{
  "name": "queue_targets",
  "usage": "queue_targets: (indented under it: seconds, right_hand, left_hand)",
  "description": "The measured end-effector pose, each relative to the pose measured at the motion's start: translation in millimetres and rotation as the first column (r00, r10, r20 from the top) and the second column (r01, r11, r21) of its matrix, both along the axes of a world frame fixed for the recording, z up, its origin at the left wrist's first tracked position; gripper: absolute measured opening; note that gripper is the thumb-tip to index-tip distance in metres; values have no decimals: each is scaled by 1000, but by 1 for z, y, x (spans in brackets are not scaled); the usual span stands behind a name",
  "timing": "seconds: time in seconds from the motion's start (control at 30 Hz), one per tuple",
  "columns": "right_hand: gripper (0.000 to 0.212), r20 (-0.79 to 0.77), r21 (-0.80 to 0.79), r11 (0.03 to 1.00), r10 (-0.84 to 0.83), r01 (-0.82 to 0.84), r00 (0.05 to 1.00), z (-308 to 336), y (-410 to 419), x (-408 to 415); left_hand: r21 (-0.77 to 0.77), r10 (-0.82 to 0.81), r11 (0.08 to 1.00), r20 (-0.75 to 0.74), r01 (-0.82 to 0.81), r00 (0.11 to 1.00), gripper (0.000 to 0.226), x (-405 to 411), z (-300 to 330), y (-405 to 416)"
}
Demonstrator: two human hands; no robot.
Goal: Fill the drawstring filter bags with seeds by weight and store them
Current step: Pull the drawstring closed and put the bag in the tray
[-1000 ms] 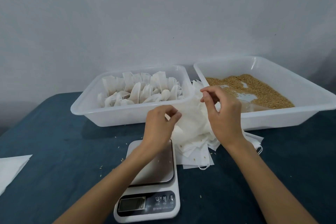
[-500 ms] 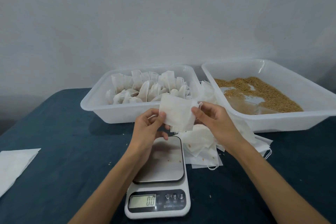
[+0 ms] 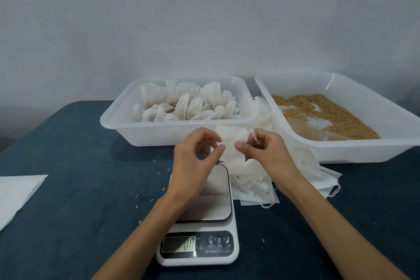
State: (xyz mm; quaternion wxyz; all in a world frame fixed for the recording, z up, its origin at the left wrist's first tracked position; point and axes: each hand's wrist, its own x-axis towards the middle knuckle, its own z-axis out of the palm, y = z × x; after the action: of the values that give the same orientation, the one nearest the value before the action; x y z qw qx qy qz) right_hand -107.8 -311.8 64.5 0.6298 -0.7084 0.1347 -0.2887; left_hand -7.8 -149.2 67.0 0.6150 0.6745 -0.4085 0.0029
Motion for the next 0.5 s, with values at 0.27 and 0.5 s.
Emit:
queue_targets:
  seconds: [0.27, 0.5]
  right_hand:
    - [8, 98, 206, 953, 205, -221, 974, -1, 11, -2]
    - [34, 118, 166, 965, 186, -204, 975, -4, 16, -1]
  left_hand:
    - [19, -137, 990, -9, 138, 990, 6, -7, 1, 1]
    - [20, -64, 998, 6, 64, 998, 14, -6, 1, 1]
